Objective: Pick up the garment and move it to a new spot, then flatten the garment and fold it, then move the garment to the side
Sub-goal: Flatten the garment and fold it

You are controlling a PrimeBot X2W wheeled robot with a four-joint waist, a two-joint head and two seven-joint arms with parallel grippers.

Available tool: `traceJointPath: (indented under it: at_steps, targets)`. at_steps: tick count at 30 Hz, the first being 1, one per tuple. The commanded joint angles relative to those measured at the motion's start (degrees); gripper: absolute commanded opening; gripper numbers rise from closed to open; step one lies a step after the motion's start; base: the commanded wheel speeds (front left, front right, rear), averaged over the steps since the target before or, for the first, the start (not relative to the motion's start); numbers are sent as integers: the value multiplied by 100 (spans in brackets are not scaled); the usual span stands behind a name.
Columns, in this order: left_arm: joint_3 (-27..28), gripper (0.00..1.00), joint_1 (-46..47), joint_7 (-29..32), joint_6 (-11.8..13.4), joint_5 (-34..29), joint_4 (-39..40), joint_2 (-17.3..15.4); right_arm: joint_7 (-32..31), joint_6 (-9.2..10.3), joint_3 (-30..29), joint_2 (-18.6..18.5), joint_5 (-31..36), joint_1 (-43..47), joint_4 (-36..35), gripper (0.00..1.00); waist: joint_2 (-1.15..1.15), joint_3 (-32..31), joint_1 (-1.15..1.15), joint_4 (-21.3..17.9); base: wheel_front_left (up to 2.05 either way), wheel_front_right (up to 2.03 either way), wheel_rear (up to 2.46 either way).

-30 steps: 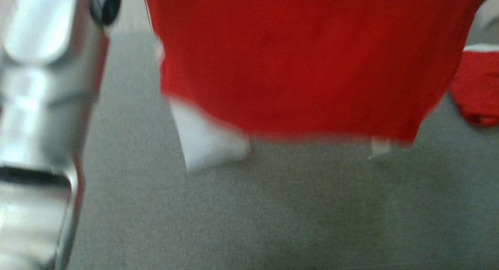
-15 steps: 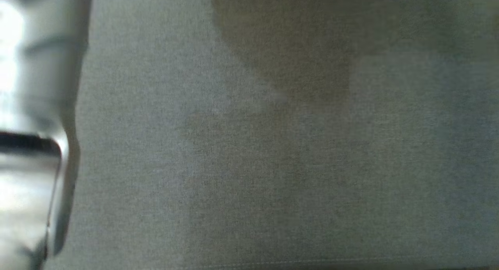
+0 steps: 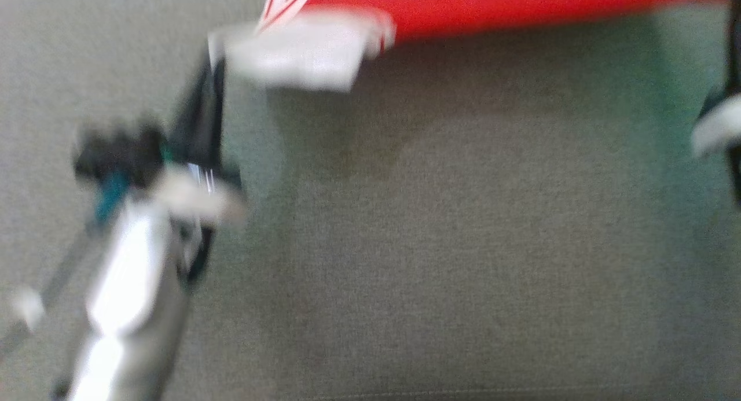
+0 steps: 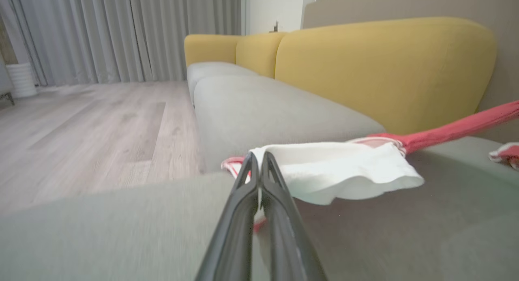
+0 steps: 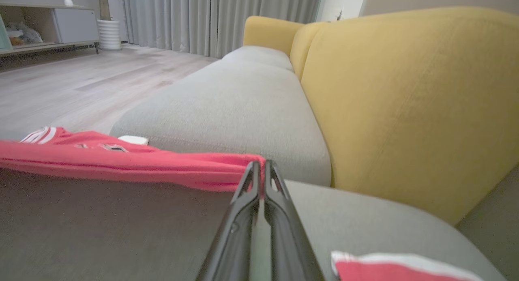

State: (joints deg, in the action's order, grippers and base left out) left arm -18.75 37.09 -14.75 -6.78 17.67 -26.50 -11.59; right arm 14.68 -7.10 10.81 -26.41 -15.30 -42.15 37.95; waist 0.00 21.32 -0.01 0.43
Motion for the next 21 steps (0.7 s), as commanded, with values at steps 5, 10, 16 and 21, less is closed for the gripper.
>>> traceJointPath:
  at_steps: [5,10,16,21]
  targets:
    - [233,0,-1821,-24,248,36,834,-249,31,-39,-191,8,-60,1571,-783,0,0,-887,1,-49,0,0,0]
    - [180,0,-3037,-9,427,193,1348,-171,31,-39,-533,123,-26,2763,-1306,0,0,-1311,1,-23,0,0,0]
    - [177,0,-3817,213,554,394,1916,-200,31,-39,-755,321,104,3664,-1714,0,0,-1487,1,-59,0,0,0]
    - [152,0,-3499,466,552,447,2157,-181,-27,-39,-811,392,162,3615,-1783,0,0,-1304,1,-66,0,0,0]
